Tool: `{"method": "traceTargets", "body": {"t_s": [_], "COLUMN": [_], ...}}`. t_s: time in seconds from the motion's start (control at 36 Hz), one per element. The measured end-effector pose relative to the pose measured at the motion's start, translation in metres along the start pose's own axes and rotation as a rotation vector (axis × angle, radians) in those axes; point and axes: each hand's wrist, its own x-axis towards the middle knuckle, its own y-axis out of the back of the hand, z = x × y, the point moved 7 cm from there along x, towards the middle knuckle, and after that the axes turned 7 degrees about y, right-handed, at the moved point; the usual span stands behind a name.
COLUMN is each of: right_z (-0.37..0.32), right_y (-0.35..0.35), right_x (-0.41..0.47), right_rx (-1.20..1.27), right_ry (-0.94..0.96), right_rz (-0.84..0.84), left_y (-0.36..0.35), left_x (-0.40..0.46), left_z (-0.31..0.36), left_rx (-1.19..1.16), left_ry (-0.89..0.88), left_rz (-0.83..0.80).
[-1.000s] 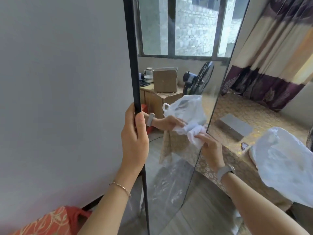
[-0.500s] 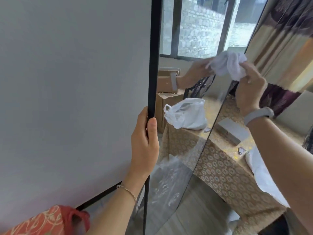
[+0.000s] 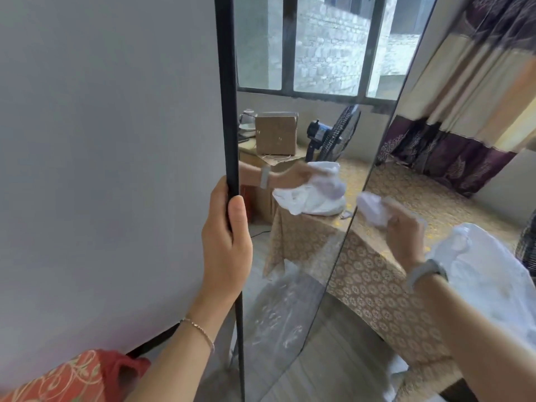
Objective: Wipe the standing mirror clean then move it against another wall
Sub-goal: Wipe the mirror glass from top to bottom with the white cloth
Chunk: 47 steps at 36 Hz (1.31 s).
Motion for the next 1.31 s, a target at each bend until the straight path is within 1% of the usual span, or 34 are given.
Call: {"method": "traceTargets", "body": {"t_s": [0.08,0.14,0.17,0.22,0.28,0.31,0.33,0.39,0.42,0.44,0.47,0.5,0.56,0.58,0.67,0.72,0.78,0.81,0.83,0.92,0.97,1.06,1.08,1.11,1.17,1.22,1.25,1.31], "right_z": [-0.023,-0.035,-0.038,-0.031,-0.012,-0.002,0.008,0.031,0.044,0.056,0.064,0.065,0.057,0.046,0.004,-0.021,-0.037,-0.045,-0.05,-0.045,-0.03,0.003,0.013,0.022,0.029,0.023,0.015,-0.004], "right_y": [0.021,0.018,0.009,-0.019,-0.043,-0.055,-0.067,-0.093,-0.103,-0.106,-0.105,-0.099,-0.081,-0.069,-0.034,-0.017,-0.009,-0.01,-0.016,-0.041,-0.055,-0.076,-0.076,-0.073,-0.058,-0.036,-0.024,0.002], "right_x": [0.045,0.058,0.058,0.047,0.019,0.0,-0.019,-0.064,-0.084,-0.099,-0.107,-0.108,-0.094,-0.082,-0.034,-0.006,0.006,0.004,-0.002,-0.039,-0.069,-0.109,-0.117,-0.118,-0.101,-0.07,-0.051,-0.012], "right_rx": [0.067,0.1,0.11,0.111,0.056,0.029,-0.002,-0.039,-0.095,-0.101,-0.09,-0.068,-0.033,-0.008,0.109,0.189,0.251,0.252,0.245,0.192,0.142,0.039,0.011,0.001,0.023,0.074,0.095,0.132], "right_ry": [0.162,0.217,0.239,0.259,0.207,0.186,0.172,0.102,0.072,0.013,-0.039,-0.089,-0.13,-0.115,0.037,0.143,0.2,0.236,0.279,0.387,0.405,0.324,0.287,0.234,0.099,0.014,0.019,0.096], "right_rz": [0.22,0.27,0.252,0.157,0.081,0.002,-0.091,-0.386,-0.507,-0.569,-0.567,-0.524,-0.369,-0.275,-0.018,0.117,0.222,0.24,0.22,0.085,-0.073,-0.442,-0.51,-0.526,-0.445,-0.308,-0.219,-0.018], "left_y": [-0.002,-0.004,-0.005,-0.006,-0.006,-0.005,-0.004,-0.003,-0.002,-0.001,-0.001,-0.001,-0.003,-0.004,-0.008,-0.012,-0.016,-0.017,-0.019,-0.021,-0.021,-0.019,-0.018,-0.016,-0.016,-0.016,-0.016,-0.016], "left_x": [0.001,0.001,0.0,-0.002,-0.003,-0.004,-0.004,-0.003,-0.003,-0.002,-0.002,-0.002,-0.003,-0.003,-0.003,-0.004,-0.007,-0.008,-0.01,-0.014,-0.016,-0.018,-0.018,-0.019,-0.02,-0.021,-0.021,-0.022], "left_z": [0.001,0.001,0.001,0.004,0.006,0.006,0.005,0.002,0.0,0.0,0.001,0.001,0.002,0.003,0.003,0.004,0.004,0.004,0.005,0.008,0.009,0.01,0.011,0.012,0.014,0.015,0.016,0.014], "left_rx": [0.001,-0.004,-0.009,-0.022,-0.026,-0.03,-0.032,-0.035,-0.032,-0.027,-0.022,-0.018,-0.016,-0.018,-0.028,-0.031,-0.034,-0.035,-0.034,-0.025,-0.029,-0.025,-0.021,-0.017,-0.012,-0.004,-0.005,-0.01], "left_ry": [-0.001,-0.01,-0.021,-0.054,-0.08,-0.084,-0.083,-0.068,-0.066,-0.069,-0.074,-0.076,-0.074,-0.07,-0.062,-0.057,-0.05,-0.048,-0.045,-0.041,-0.031,-0.022,-0.024,-0.025,-0.023,-0.018,-0.012,0.002], "left_rz": [-0.001,0.002,0.005,0.022,0.045,0.062,0.077,0.086,0.089,0.095,0.101,0.102,0.096,0.093,0.094,0.098,0.1,0.101,0.104,0.117,0.128,0.138,0.143,0.149,0.15,0.154,0.158,0.169]}}
